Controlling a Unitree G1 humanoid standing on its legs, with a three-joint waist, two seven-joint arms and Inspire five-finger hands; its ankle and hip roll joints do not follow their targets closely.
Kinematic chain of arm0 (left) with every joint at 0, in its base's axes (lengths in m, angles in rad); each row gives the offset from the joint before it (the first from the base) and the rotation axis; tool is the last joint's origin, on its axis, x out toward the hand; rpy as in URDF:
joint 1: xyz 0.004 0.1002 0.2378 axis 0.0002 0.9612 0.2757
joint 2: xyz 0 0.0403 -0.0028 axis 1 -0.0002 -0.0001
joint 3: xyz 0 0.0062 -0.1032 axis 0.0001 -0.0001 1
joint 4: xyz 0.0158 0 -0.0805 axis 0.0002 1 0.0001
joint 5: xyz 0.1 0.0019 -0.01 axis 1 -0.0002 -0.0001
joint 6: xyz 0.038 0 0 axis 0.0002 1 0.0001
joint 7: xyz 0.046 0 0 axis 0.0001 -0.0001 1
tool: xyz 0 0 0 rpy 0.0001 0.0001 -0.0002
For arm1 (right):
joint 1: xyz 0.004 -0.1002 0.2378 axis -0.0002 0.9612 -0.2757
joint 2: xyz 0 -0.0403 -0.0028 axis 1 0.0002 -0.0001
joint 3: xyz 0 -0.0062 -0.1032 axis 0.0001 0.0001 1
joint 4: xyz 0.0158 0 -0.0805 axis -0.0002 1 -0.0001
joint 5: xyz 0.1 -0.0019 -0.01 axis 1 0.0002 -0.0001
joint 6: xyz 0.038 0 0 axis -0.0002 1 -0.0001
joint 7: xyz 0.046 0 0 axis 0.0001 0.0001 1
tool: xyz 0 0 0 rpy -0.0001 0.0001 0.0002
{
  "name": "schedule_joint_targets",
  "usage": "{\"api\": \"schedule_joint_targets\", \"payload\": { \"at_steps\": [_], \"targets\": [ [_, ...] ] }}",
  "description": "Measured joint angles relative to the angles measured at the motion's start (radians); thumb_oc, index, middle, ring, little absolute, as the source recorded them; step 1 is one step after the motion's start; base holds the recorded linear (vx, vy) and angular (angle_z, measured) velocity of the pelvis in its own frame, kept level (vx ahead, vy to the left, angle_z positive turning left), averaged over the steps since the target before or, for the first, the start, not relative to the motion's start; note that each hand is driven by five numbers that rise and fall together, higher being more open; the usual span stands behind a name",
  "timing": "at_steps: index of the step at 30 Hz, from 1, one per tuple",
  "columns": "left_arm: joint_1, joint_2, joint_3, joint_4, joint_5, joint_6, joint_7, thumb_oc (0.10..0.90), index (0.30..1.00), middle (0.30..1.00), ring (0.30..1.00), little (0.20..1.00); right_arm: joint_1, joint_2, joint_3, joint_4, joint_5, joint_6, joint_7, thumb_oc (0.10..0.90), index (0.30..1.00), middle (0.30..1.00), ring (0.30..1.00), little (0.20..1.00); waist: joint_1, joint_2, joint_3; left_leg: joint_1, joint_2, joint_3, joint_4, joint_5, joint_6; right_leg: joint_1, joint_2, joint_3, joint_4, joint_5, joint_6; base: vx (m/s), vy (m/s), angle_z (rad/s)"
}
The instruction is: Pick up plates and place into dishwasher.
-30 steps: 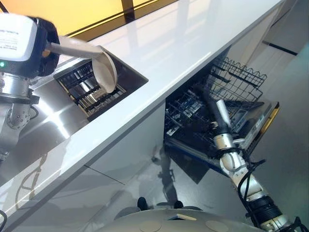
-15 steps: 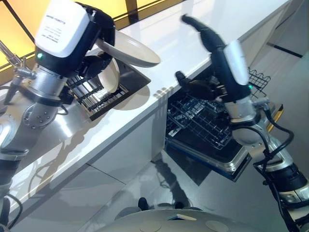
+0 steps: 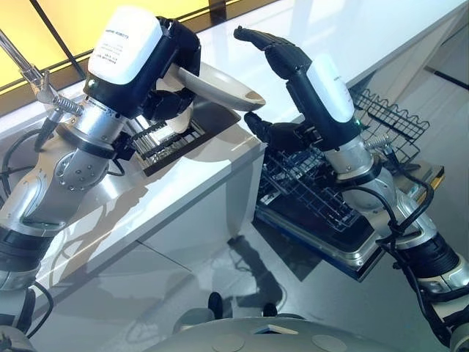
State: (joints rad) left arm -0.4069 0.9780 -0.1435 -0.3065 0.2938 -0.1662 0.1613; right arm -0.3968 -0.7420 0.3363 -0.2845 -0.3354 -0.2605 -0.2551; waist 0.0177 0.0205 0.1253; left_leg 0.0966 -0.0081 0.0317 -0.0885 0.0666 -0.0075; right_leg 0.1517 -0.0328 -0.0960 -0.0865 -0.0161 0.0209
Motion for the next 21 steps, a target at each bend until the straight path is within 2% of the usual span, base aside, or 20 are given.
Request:
{"api": "schedule_joint_targets", "payload": {
  "at_steps": [1, 2, 6, 8, 12, 14, 21],
  "targets": [
    [0.000, -0.013, -0.001, 0.000, -0.010, 0.007, -0.003, 0.100, 0.300, 0.300, 0.300, 0.200, 0.000, 0.013, 0.000, 0.000, 0.000, 0.008, -0.005, 0.174, 0.364, 0.364, 0.364, 0.274, 0.000, -0.001, 0.001, 0.000, 0.000, 0.000, 0.000, 0.000, 0.000, 0.000, 0.000, 0.000, 0.000, 0.000, 0.000, 0.00, 0.000, 0.00],
    [0.000, -0.034, -0.002, 0.000, -0.024, 0.013, -0.007, 0.100, 0.300, 0.300, 0.300, 0.200, 0.000, 0.031, 0.000, 0.000, 0.001, 0.016, -0.017, 0.100, 0.300, 0.300, 0.300, 0.200, 0.001, -0.002, 0.002, 0.000, 0.000, 0.000, 0.000, 0.000, 0.000, 0.000, 0.000, 0.000, 0.000, 0.000, 0.000, 0.00, 0.000, 0.00],
    [0.000, -0.110, -0.017, 0.000, -0.062, 0.031, -0.027, 0.100, 0.300, 0.300, 0.300, 0.200, -0.004, 0.106, 0.001, 0.000, 0.003, 0.044, -0.070, 0.100, 0.300, 0.300, 0.300, 0.200, 0.005, -0.003, 0.003, 0.000, -0.001, 0.001, 0.000, 0.000, 0.000, 0.000, -0.002, 0.000, 0.000, 0.000, 0.000, 0.00, 0.000, 0.00],
    [0.000, -0.120, -0.032, 0.000, -0.070, 0.032, -0.034, 0.100, 0.300, 0.300, 0.300, 0.200, -0.006, 0.125, 0.002, 0.000, 0.004, 0.057, -0.082, 0.100, 0.300, 0.300, 0.300, 0.200, 0.005, -0.004, 0.005, 0.000, -0.002, 0.001, 0.000, 0.000, 0.000, 0.000, -0.002, 0.000, 0.000, 0.000, 0.000, 0.00, 0.000, 0.00],
    [-0.018, -0.147, -0.021, -0.002, -0.099, 0.038, -0.011, 0.100, 0.300, 0.300, 0.300, 0.200, 0.015, 0.108, 0.052, 0.012, 0.005, 0.089, -0.084, 0.100, 0.300, 0.300, 0.300, 0.200, 0.006, -0.007, 0.008, 0.000, -0.002, 0.001, 0.000, 0.000, 0.000, 0.000, -0.002, 0.000, 0.000, 0.000, 0.000, 0.00, 0.000, 0.00],
    [-0.020, -0.148, -0.019, -0.001, -0.099, 0.038, -0.012, 0.100, 0.300, 0.300, 0.300, 0.200, 0.017, 0.138, 0.050, 0.012, 0.011, 0.093, -0.101, 0.100, 0.300, 0.300, 0.300, 0.200, 0.004, -0.006, 0.009, 0.000, -0.002, 0.001, 0.000, 0.000, 0.000, 0.000, -0.003, 0.000, 0.000, 0.000, 0.000, 0.00, 0.000, 0.00],
    [-0.020, -0.162, -0.018, -0.001, -0.116, 0.050, -0.012, 0.100, 0.300, 0.300, 0.300, 0.200, 0.017, 0.142, 0.051, 0.010, 0.011, 0.095, -0.106, 0.100, 0.300, 0.300, 0.300, 0.200, 0.005, -0.007, 0.010, 0.000, -0.002, 0.002, 0.000, 0.000, 0.000, 0.000, -0.004, -0.001, 0.000, 0.000, 0.000, 0.00, 0.000, 0.00]
  ]
}}
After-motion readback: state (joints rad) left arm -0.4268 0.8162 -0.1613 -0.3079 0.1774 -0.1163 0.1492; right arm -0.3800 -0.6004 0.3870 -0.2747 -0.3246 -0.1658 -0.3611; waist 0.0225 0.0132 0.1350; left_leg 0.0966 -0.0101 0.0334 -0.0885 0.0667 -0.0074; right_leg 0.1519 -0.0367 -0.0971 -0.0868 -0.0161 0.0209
